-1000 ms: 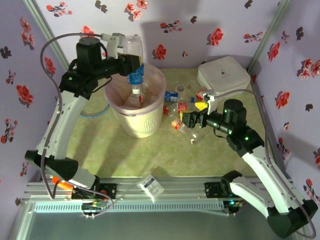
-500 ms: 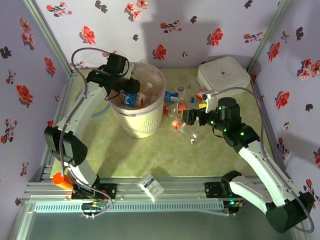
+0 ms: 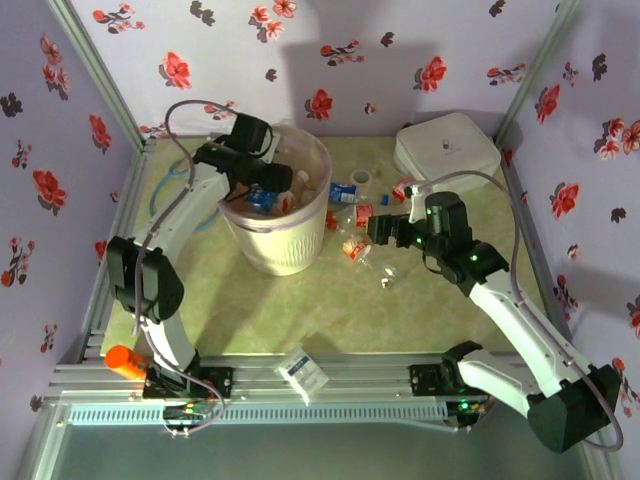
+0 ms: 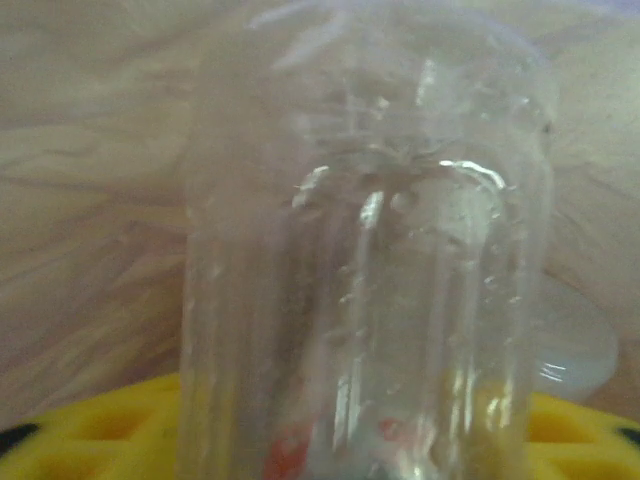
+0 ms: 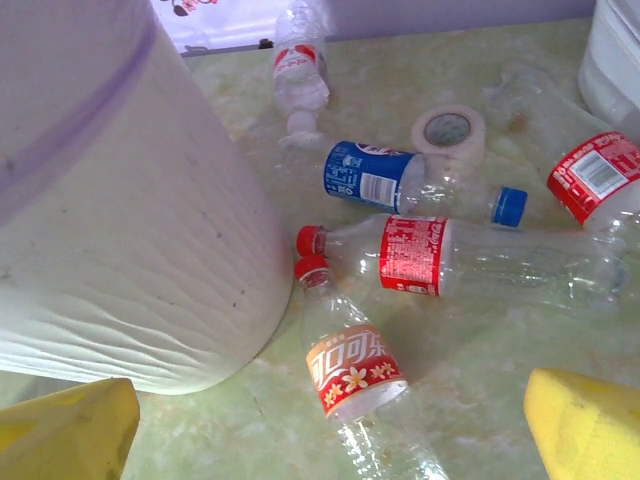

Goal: Put the plastic bottles in the bin

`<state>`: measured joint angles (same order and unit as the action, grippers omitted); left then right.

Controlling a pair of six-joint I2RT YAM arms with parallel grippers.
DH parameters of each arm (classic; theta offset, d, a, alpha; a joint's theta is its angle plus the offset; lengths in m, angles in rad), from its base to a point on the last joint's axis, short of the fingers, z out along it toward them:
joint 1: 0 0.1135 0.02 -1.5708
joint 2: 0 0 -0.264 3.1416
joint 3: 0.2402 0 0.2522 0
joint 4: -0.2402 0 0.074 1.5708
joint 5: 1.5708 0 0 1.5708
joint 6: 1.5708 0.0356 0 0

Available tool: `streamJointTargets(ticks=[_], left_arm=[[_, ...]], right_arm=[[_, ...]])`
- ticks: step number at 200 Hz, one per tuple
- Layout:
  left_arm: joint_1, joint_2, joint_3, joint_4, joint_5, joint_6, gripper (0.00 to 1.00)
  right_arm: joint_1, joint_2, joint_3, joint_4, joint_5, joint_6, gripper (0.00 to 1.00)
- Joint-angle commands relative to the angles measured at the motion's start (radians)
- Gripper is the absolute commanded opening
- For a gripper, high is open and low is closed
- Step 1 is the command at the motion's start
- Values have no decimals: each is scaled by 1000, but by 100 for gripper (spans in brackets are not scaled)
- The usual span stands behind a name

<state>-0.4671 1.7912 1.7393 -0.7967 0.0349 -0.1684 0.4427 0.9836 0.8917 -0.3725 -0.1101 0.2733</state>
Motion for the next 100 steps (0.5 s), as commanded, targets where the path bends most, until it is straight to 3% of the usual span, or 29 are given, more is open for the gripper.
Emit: streamJointTargets(ticks=[1,30,75,100], left_arm=[[-22,40,3,-109,-21,21,80],[-34,5,55,-115,-19,25,94],[-41,-86,77,-151,-18,17,94],[-41,-143,72,-154,-18,2,94]], right_arm=[[-7,-17,-17,-24,55,16,99],[-8,-8,-16,-58,90,-4,99],[-9,97,6,-159,172,-141,99],[1,226,53,-263,123,-230,97]])
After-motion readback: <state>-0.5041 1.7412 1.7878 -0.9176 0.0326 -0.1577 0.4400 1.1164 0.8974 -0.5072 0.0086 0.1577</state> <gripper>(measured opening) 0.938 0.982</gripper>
